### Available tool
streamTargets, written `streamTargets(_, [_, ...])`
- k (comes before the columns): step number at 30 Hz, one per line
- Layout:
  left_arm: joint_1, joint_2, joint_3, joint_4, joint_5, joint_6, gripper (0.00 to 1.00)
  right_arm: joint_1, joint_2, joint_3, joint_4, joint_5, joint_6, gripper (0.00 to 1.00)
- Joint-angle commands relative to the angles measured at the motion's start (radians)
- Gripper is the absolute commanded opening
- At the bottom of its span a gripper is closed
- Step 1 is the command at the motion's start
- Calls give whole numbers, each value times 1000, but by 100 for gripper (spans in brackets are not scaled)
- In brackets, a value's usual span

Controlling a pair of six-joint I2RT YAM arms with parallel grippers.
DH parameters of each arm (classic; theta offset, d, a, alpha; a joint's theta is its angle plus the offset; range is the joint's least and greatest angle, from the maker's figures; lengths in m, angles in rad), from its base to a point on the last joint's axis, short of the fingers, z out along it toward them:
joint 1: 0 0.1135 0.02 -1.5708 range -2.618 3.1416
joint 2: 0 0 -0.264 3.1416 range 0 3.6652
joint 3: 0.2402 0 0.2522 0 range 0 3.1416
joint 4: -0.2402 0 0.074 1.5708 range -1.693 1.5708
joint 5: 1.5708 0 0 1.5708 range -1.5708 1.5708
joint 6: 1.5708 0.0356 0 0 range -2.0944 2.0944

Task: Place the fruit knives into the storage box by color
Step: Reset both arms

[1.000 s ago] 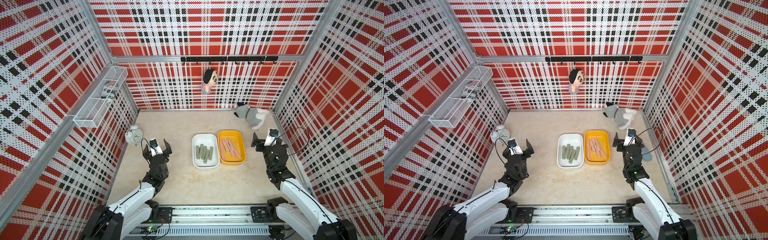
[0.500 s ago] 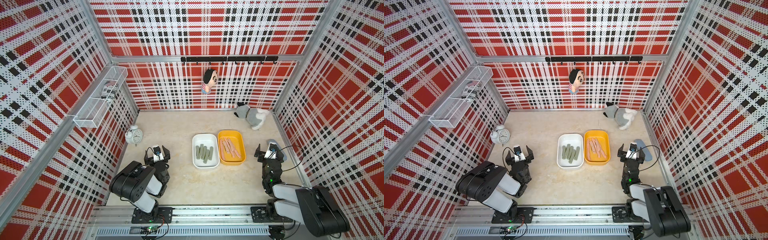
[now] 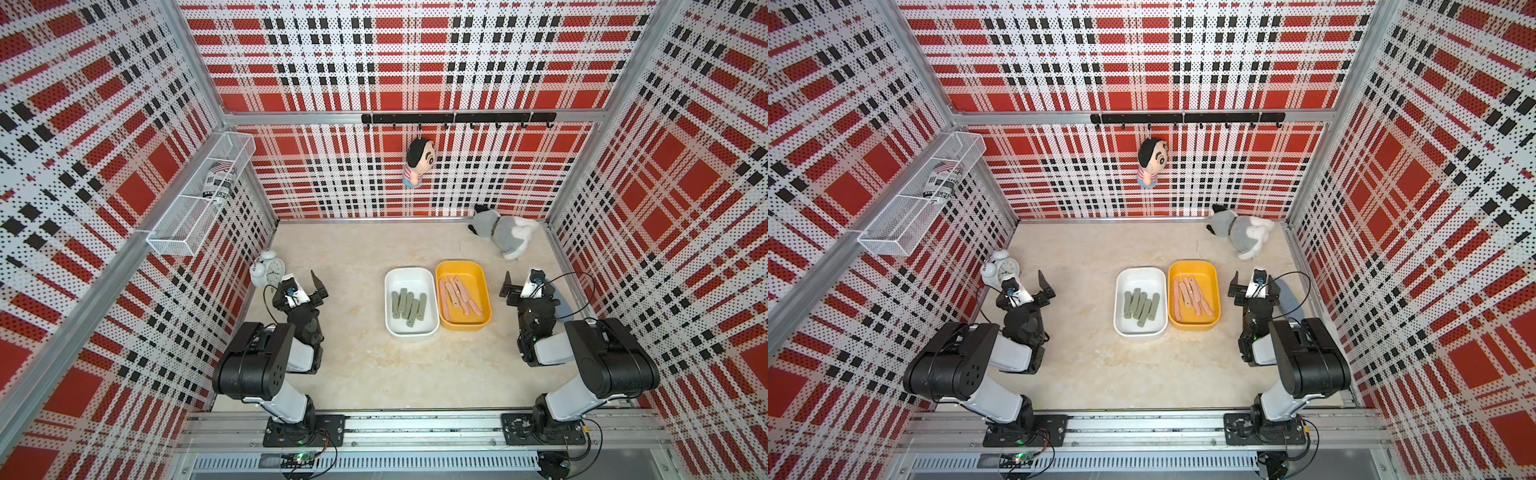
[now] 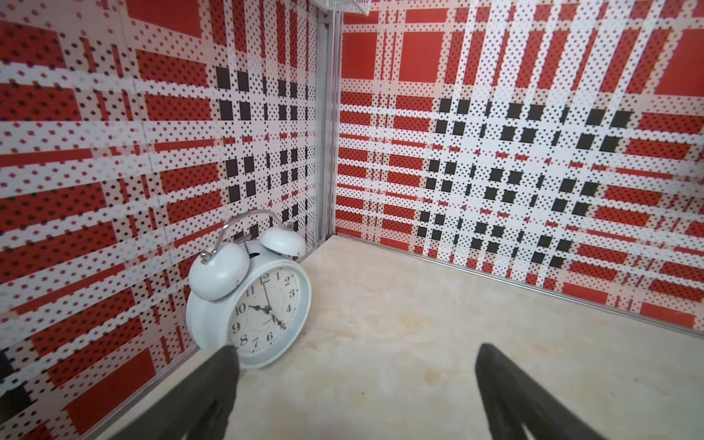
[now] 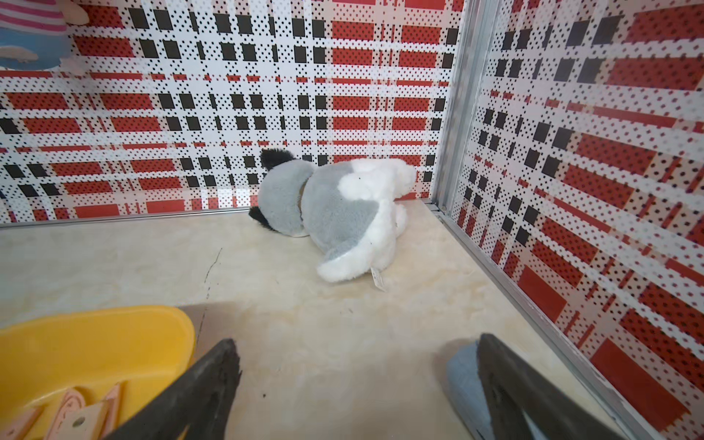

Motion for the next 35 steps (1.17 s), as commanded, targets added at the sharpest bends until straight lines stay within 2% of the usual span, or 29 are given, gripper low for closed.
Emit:
streamTargets(1, [5,-12,-5,-45,37,-33,98,-9,-11,5,-88,-10,21,100])
streamTargets(35, [5,-12,-8,-42,39,-32,98,-8,-13,5,-92,-11,21,100])
